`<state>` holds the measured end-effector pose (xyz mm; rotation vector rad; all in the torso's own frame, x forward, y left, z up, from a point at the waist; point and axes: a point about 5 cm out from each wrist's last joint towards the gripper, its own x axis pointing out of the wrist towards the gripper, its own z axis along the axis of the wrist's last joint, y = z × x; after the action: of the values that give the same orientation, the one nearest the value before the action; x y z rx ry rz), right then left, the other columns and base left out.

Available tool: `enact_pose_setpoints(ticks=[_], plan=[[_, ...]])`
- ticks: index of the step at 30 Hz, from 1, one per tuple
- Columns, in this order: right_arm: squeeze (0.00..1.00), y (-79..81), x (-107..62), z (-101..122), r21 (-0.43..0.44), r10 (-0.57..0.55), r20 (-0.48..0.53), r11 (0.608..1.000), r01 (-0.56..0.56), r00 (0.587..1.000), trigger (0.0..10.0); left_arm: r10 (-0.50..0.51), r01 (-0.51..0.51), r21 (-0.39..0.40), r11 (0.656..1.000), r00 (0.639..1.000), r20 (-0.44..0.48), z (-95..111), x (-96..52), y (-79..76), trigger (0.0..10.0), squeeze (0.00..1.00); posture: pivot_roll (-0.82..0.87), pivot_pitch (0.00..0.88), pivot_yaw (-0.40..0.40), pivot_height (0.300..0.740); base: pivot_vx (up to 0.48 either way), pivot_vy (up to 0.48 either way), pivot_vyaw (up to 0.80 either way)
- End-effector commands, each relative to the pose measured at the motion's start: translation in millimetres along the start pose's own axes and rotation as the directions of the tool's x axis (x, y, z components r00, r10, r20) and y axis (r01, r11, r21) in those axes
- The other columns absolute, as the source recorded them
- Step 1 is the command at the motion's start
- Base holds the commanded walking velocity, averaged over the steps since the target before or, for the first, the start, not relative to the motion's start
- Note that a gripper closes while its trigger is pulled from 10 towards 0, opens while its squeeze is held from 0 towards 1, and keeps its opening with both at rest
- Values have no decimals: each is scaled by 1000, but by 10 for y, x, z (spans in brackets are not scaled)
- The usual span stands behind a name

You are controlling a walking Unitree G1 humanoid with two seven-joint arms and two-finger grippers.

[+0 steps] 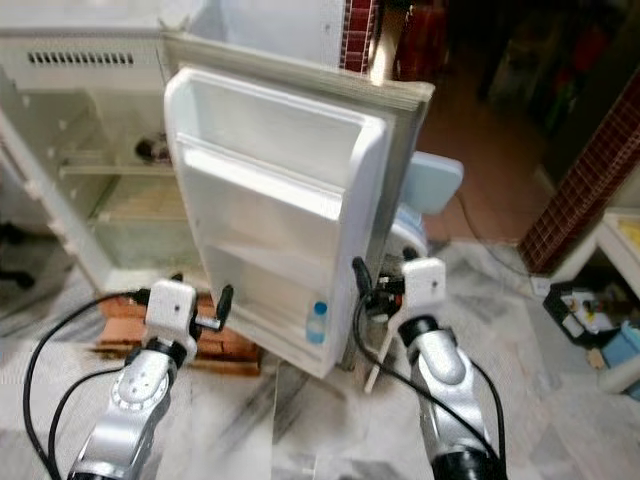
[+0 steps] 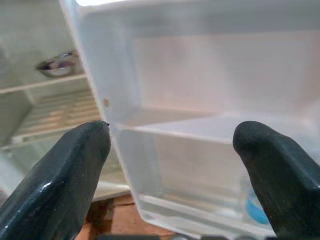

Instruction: Restocking fridge

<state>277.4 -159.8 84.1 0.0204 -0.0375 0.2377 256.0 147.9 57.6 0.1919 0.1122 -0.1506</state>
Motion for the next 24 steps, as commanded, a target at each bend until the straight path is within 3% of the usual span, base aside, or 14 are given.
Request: enact_pose_setpoints(ticks=[1, 8, 14, 24], plan=[[0, 39, 17, -13, 9, 13, -2, 1000, -13, 1000, 10000, 15, -15, 5, 1000, 1000, -16, -26, -6, 37, 10000, 0, 11, 0, -24, 740, 0, -480, 0], [0, -1, 34, -17, -1, 23, -2, 1000, -23, 1000, 10000, 34, -34, 2, 999, 999, -26, -71, -86, 7, 10000, 0, 14, 0, -27, 740, 0, -76, 0], [0, -33, 81, -14, -45, 15, -3, 999, -15, 1000, 10000, 9, -8, 27, 1000, 997, -70, -140, -117, -54, 10000, 0, 28, 0, -31, 740, 0, 0, 800], [0, -82, 155, 30, -92, -16, 8, 996, 17, 1000, 10000, 10, -5, 52, 999, 996, -84, -158, -125, 27, 10000, 0, 32, 0, -39, 740, 0, 0, 584]])
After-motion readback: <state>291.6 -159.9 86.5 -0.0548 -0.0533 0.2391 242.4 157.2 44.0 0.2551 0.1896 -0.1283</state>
